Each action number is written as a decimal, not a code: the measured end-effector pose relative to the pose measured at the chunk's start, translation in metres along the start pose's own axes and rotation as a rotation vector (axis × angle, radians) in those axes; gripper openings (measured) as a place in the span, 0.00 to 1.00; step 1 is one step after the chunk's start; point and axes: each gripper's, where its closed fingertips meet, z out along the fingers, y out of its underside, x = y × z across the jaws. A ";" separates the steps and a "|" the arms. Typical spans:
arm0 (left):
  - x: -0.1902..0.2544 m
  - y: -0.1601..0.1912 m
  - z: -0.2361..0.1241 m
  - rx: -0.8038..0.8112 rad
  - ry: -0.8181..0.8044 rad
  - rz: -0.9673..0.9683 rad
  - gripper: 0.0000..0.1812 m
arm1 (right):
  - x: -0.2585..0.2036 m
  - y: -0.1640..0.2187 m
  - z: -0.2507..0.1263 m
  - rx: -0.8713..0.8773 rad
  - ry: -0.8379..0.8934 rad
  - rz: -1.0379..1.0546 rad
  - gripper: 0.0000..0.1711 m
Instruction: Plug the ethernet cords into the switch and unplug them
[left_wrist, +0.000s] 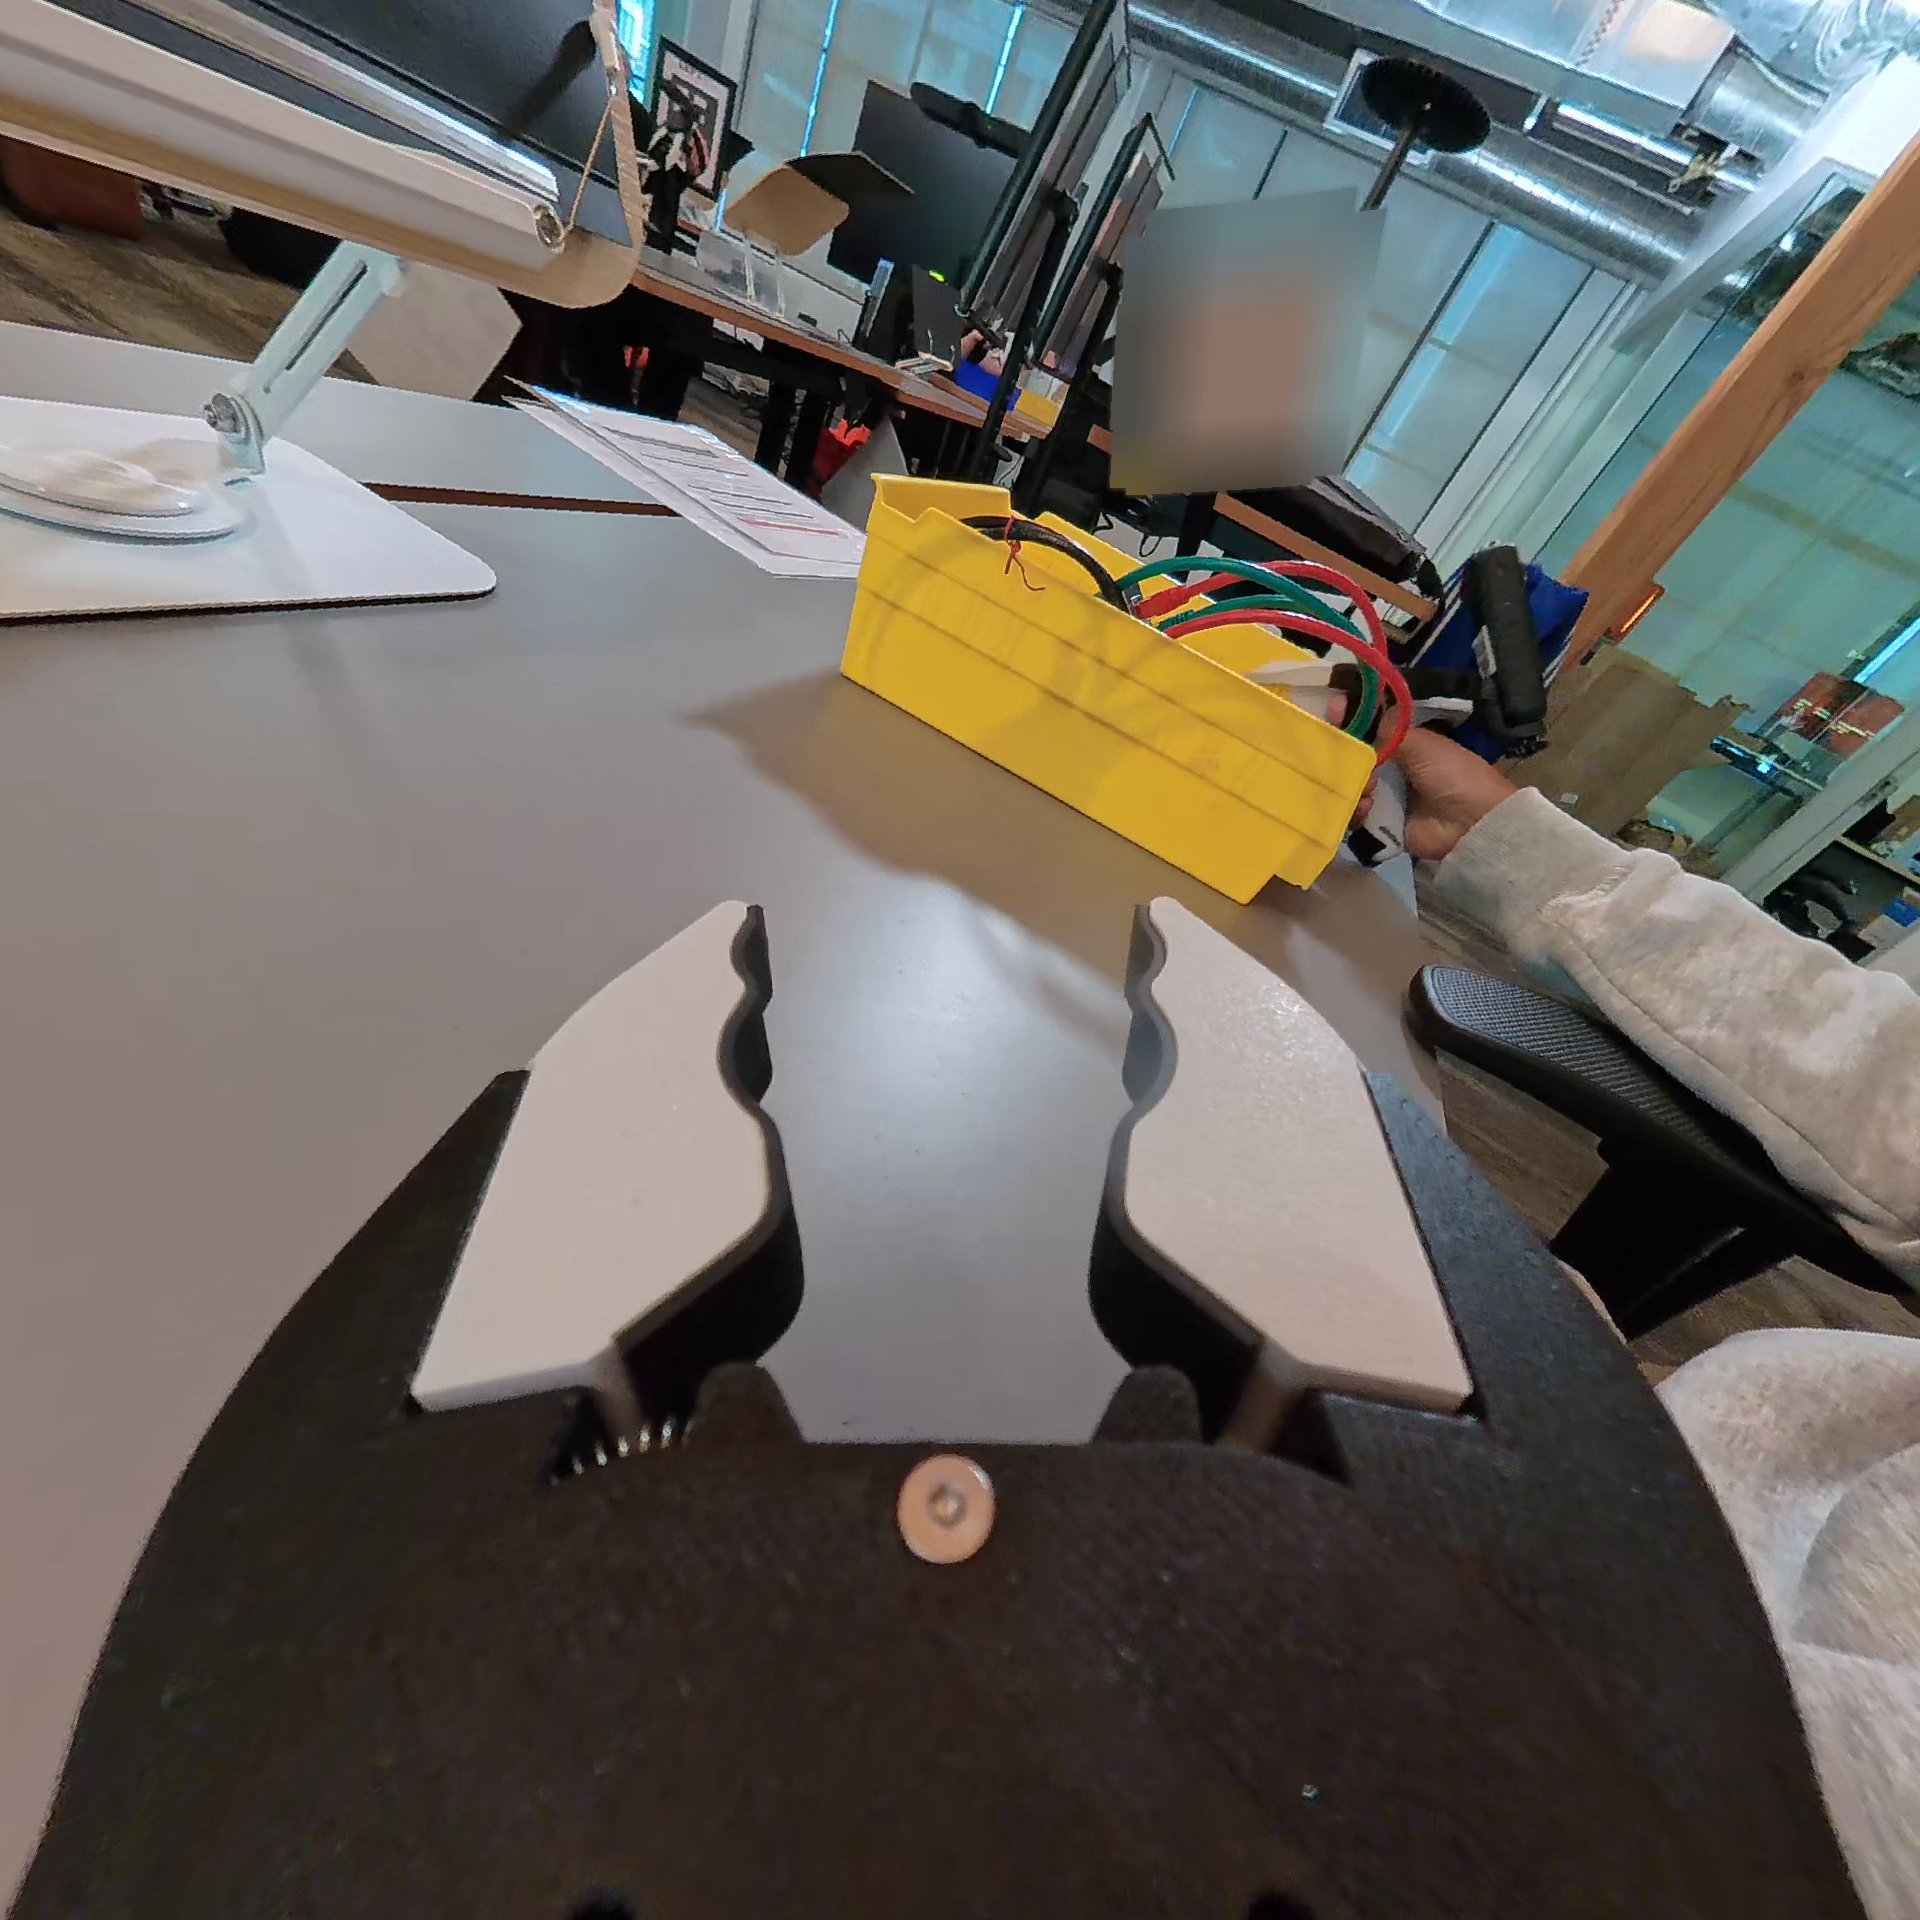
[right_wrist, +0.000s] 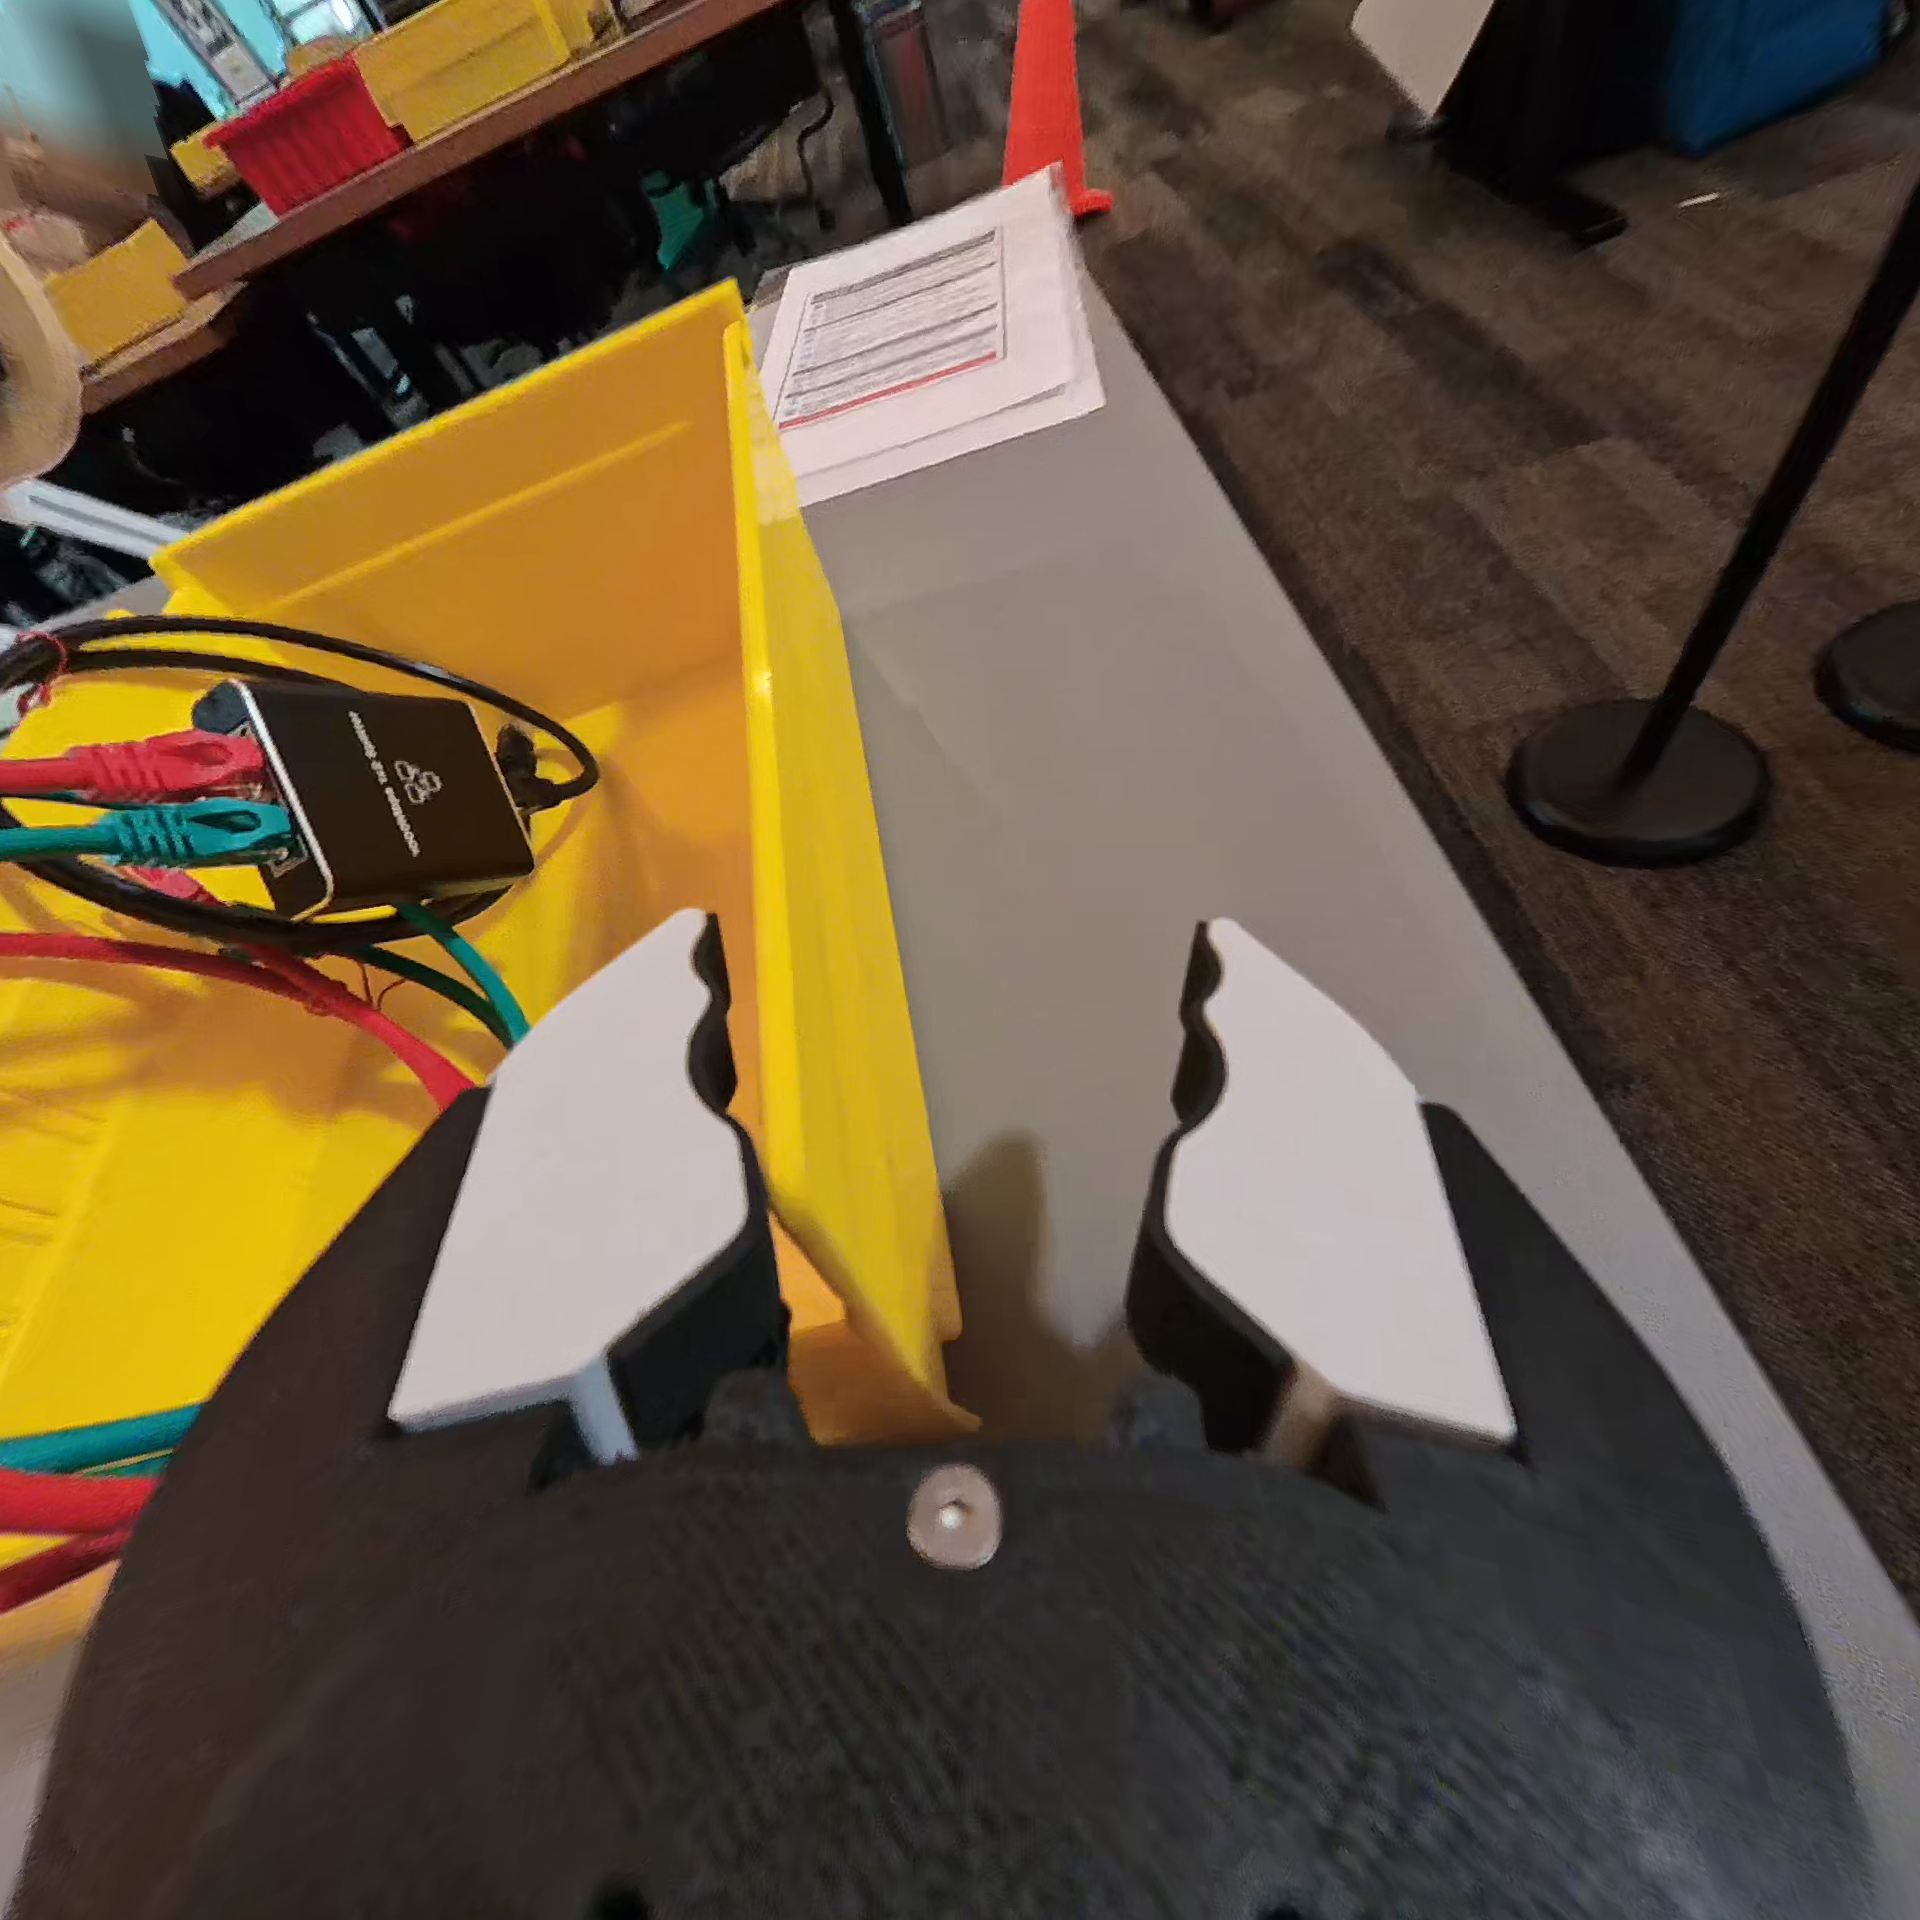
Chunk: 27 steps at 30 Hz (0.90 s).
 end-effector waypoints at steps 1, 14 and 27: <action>0.000 0.000 -0.001 0.004 0.000 -0.002 0.37 | -0.004 0.004 0.004 -0.021 -0.018 0.004 0.47; 0.003 0.000 -0.004 0.016 -0.001 -0.001 0.38 | -0.026 0.016 0.008 -0.062 -0.089 0.101 0.03; 0.002 -0.008 -0.018 0.028 -0.155 0.224 0.43 | -0.085 -0.022 -0.015 0.077 -0.244 0.143 0.03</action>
